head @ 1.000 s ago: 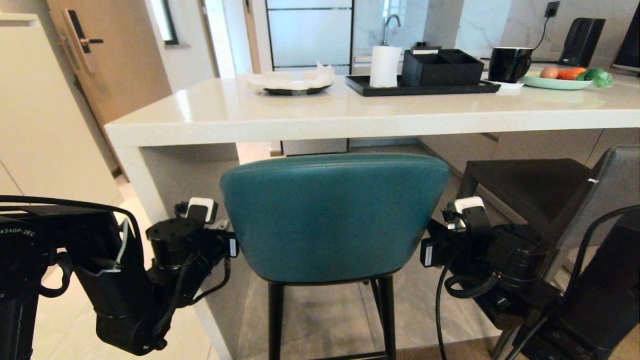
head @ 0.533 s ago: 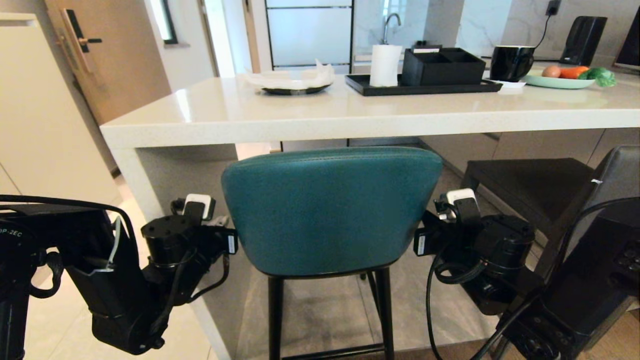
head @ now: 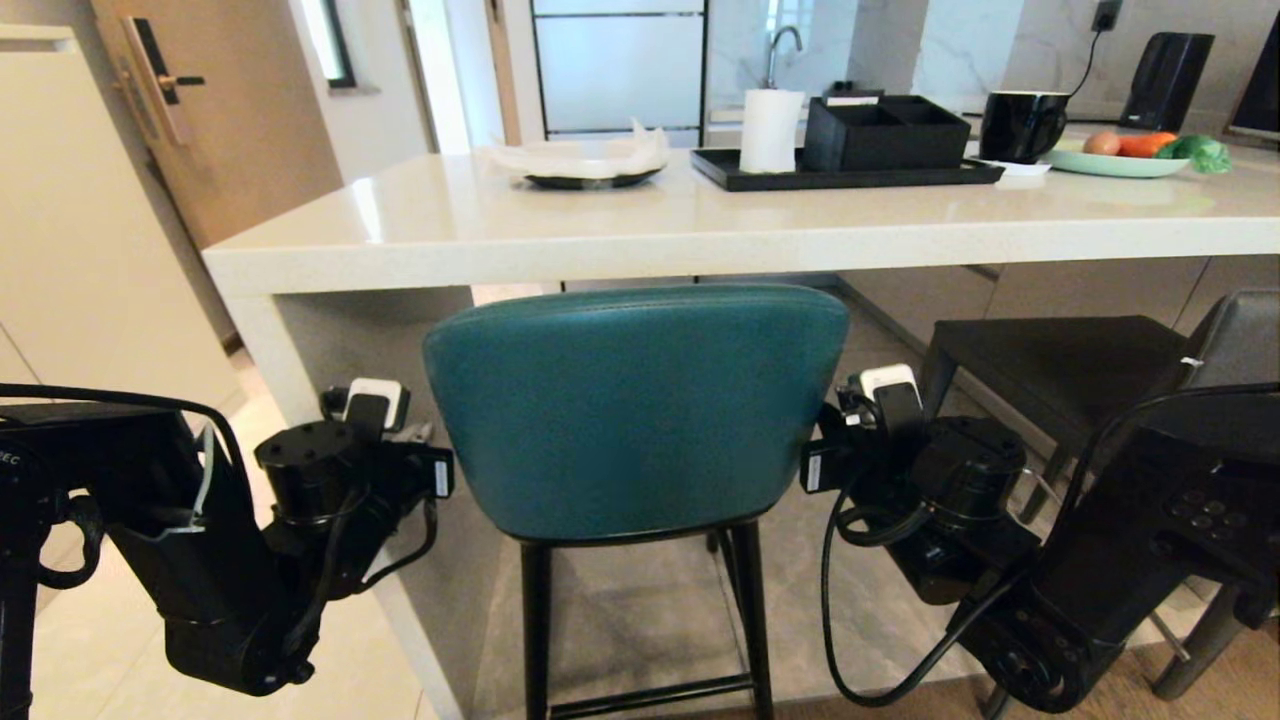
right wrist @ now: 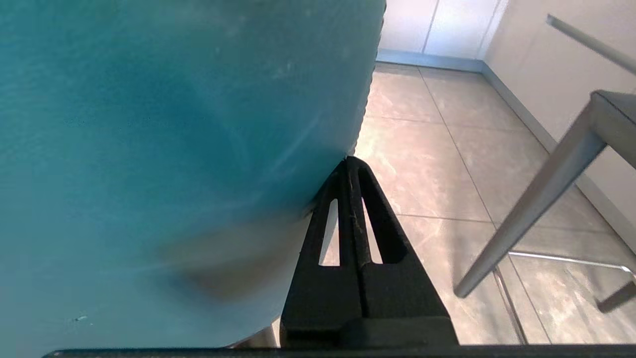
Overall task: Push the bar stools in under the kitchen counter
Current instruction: Push the blue chair back under the dining table
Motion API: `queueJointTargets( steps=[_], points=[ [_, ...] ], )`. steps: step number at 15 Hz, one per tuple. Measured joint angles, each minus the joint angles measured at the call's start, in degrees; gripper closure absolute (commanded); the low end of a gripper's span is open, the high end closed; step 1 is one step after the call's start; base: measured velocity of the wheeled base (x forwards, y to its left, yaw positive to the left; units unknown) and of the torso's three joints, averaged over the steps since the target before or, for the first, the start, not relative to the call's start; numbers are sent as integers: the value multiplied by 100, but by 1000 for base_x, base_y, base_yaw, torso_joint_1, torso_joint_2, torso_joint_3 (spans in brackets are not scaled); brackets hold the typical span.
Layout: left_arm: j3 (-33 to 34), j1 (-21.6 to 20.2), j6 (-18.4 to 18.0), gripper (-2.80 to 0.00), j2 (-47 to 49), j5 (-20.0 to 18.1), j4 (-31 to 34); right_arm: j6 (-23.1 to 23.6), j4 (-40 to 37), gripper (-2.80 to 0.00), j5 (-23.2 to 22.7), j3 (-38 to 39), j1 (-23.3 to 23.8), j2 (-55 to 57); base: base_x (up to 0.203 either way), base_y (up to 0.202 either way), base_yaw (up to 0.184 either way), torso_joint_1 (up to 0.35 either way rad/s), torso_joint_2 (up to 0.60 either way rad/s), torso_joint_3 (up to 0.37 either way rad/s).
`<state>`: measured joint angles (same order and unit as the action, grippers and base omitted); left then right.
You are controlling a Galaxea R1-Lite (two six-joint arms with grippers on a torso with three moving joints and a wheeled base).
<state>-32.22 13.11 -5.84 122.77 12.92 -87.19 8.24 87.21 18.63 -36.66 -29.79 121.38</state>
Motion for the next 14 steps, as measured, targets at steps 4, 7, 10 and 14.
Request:
queueJointTargets(
  steps=[4,7,10,14],
  points=[
    [-118,-35,2,0,-41,6,1,7,0,0,2,-28,-11,6,0,0,0,0,0,0],
    [-208,-50,-2,0,-16,0,5,27,0,0,13,-55,-18,19,0,0,0,0,0,0],
    [-427,-78,4,0,9,2,24,40,-46,0,13,-342,-9,110,0,0,0,0,0,0],
    [-709,-91,11,0,100,9,158,40,-112,0,12,-675,-5,310,0,0,0,0,0,0]
  ],
)
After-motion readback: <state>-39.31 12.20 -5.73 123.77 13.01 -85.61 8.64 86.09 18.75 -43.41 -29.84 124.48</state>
